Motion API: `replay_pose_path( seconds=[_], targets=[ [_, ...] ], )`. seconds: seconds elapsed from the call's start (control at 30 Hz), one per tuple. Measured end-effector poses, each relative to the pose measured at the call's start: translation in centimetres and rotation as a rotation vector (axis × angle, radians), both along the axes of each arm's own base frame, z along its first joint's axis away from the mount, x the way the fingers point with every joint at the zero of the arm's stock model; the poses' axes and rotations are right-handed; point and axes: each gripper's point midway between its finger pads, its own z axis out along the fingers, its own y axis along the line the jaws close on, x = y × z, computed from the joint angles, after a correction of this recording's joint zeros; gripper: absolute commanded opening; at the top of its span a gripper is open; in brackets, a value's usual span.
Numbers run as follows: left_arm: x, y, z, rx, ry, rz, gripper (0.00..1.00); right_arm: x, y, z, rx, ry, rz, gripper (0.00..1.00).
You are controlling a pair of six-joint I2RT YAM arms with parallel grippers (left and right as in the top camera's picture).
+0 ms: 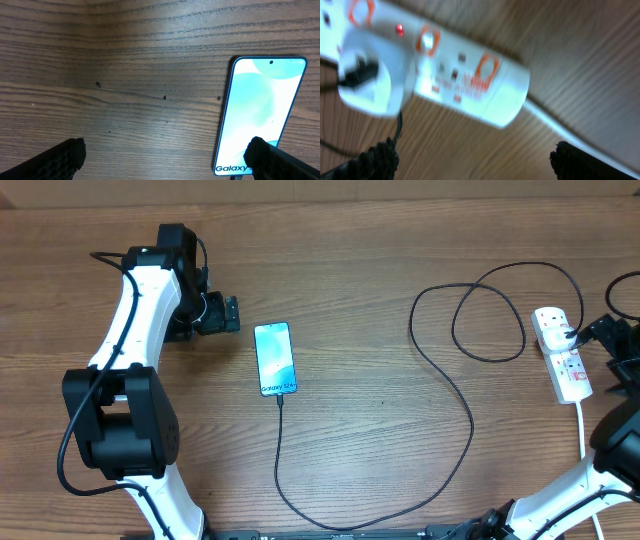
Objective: Plug charger to phone and switch on socket
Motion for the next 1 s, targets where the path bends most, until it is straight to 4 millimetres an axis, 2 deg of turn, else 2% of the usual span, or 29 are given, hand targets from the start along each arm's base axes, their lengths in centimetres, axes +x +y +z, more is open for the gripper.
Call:
replay_pose_path(
  seconds=[0.1,0.37,0.47,0.63,0.9,1.0],
  targets=[
    [0.0,0.0,0.0,0.000,0.000,0.000,1.00,-0.5,2.1,0.3,0.057,0.036,0.024,0.98],
    [0.0,0.0,0.0,0.000,0.000,0.000,1.00,0.6,7.9,0.6,0.114,0.090,0.184,1.00],
    [0.0,0.0,0.0,0.000,0.000,0.000,1.00,0.9,9.4,0.7,0.122,0.102,0.229,1.00],
    [0.0,0.0,0.0,0.000,0.000,0.000,1.00,2.9,9.4,0.4,0.082,0.039,0.256,1.00],
    [0.0,0.0,0.0,0.000,0.000,0.000,1.00,7.9,7.1,0.3,-0.037,-0.153,0.263,1.00],
    [0.0,0.0,0.0,0.000,0.000,0.000,1.00,9.2,6.5,0.4,-0.068,-0.205,0.263,1.00]
  ],
)
